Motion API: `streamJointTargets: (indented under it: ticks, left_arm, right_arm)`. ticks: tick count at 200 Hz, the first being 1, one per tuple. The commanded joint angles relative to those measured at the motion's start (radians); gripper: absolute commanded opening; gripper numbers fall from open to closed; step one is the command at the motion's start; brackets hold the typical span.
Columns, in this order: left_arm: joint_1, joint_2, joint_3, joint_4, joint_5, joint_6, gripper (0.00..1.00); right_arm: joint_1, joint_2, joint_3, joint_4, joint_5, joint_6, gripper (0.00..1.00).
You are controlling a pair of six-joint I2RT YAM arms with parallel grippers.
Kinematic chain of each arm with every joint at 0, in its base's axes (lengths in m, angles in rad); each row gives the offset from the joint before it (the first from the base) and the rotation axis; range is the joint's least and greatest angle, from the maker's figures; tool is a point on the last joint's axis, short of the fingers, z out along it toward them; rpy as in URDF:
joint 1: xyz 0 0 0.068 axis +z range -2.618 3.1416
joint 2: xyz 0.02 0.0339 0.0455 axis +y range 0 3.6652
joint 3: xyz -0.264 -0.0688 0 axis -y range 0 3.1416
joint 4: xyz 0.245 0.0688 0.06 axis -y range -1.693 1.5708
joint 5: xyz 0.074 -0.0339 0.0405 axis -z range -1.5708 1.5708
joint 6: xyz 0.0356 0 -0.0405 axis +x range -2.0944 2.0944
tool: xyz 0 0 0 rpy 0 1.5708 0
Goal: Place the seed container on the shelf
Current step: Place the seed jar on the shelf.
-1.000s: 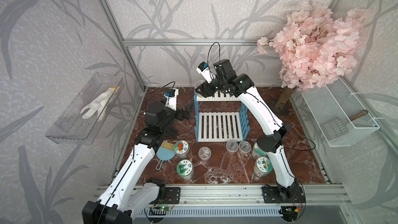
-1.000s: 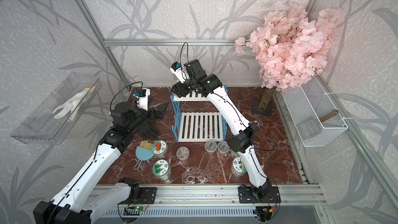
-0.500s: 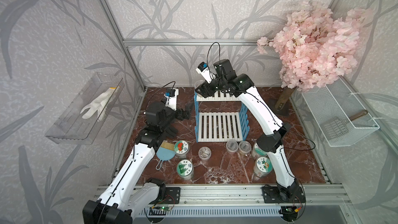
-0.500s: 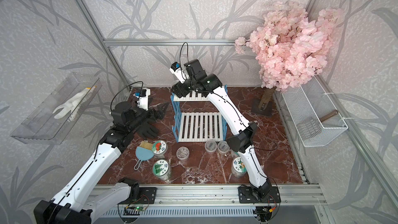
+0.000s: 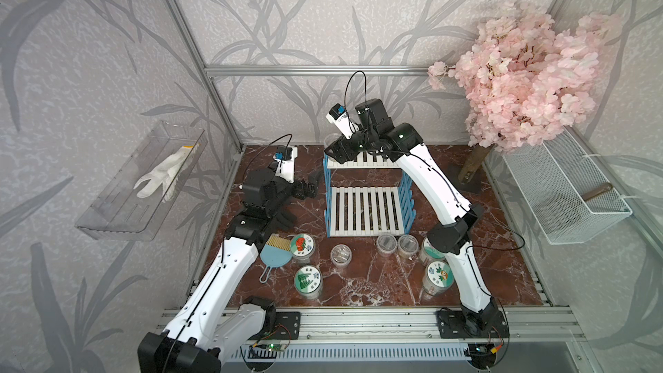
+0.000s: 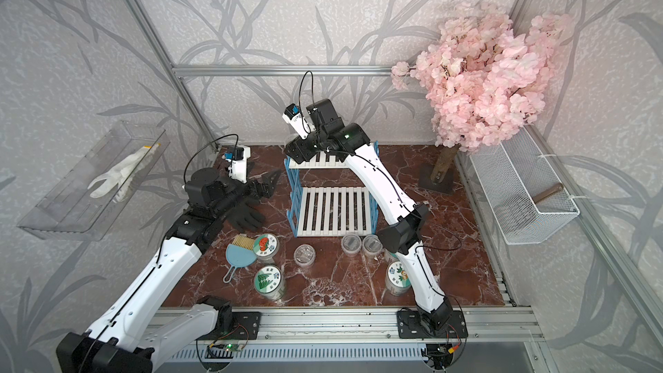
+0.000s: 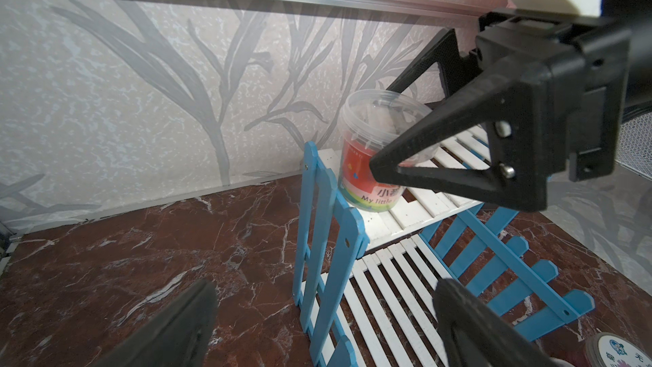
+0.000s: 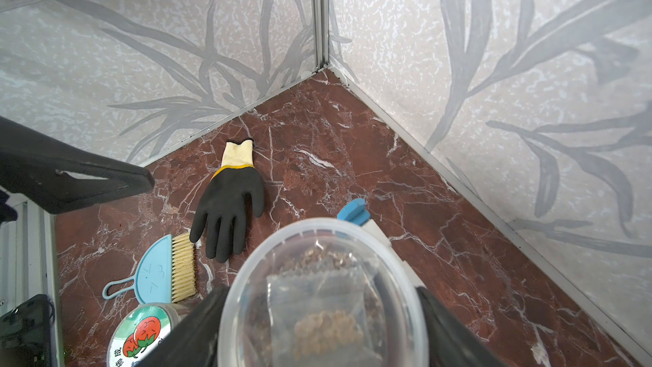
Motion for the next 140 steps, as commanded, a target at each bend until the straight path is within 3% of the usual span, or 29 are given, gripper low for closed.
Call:
streamJointTargets:
  ticks: [1,140]
  left_arm:
    - [0.004,0.003,0.036,-0.003,0.026,-0.001,1.00]
    - [0.004,0.019,0.039,0.001,0.040,-0.007,1.00]
  right_arm:
    - [-0.007,0.012,-0.004,0.000,-0.002,-0.006,0.81]
    - [-0.018,0.030,-0.003,0.018,-0.039,0.004,0.77]
